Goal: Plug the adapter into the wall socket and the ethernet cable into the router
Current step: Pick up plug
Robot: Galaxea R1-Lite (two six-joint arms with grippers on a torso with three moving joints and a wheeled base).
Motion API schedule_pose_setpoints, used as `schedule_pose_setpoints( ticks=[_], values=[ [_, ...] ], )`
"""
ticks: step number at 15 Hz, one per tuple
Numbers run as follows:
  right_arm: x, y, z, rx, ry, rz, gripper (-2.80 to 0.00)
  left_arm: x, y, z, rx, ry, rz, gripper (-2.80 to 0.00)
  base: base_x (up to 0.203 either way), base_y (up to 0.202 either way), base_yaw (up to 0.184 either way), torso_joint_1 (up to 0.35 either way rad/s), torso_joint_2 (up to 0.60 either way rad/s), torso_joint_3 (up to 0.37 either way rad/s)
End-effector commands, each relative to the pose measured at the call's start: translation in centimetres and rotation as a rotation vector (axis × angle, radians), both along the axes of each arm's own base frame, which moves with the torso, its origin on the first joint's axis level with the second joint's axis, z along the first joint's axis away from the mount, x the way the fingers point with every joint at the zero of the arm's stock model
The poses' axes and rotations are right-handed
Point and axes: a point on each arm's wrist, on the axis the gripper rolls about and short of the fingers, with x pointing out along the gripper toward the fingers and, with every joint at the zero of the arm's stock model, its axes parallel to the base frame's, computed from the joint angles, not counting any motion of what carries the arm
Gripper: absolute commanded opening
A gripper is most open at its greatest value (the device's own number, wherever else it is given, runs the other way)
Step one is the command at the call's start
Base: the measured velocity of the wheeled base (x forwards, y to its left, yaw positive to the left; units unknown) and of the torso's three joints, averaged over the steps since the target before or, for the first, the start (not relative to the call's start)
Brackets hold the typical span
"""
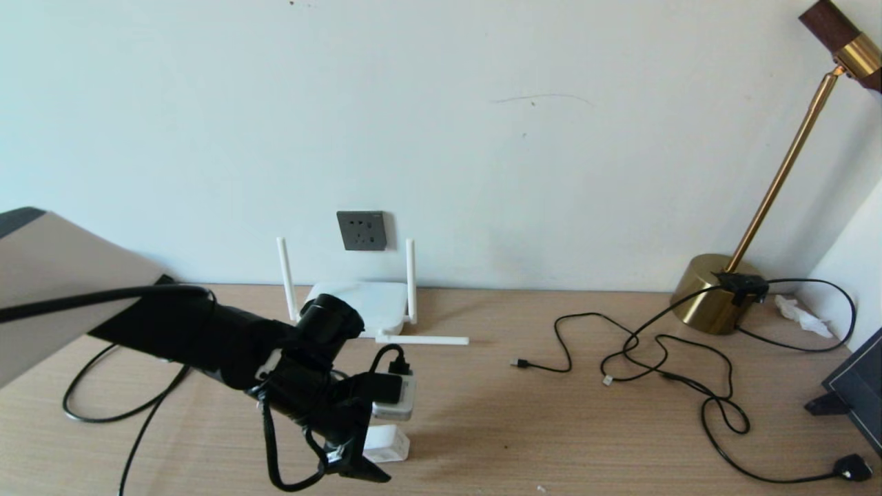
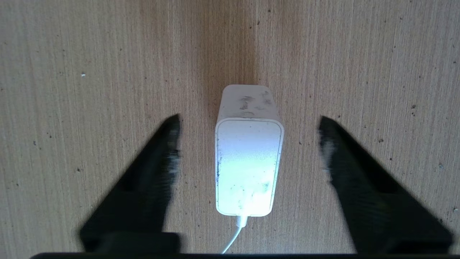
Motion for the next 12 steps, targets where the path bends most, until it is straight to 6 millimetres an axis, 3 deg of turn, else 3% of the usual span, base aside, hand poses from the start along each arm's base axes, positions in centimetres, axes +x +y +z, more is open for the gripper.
schedule_pose_setpoints(
  ticks=[1, 8, 10, 12],
  values=[
    [0.0, 0.0, 0.0, 0.000, 0.001, 0.000, -2.80, 0.0, 0.0, -0.2, 0.002, 0.005, -0.006, -2.80, 0.000, 0.000, 0.000, 0.000, 0.00, 0.000],
    [0.0, 0.0, 0.0, 0.000, 0.001, 0.000, -2.80, -0.6, 0.4, -0.3, 0.006, 0.016, -0.005, -2.80, 0.000, 0.000, 0.000, 0.000, 0.00, 0.000],
    [0.0, 0.0, 0.0, 0.000, 0.000, 0.000, -2.80, -0.8, 0.6, 1.0, -0.019, -0.023, -0.002, -2.80, 0.000, 0.000, 0.000, 0.000, 0.00, 0.000],
    [0.0, 0.0, 0.0, 0.000, 0.001, 0.000, -2.80, -0.5, 1.0, 3.5, -0.128, -0.096, 0.007, -2.80, 0.000, 0.000, 0.000, 0.000, 0.00, 0.000]
  ],
)
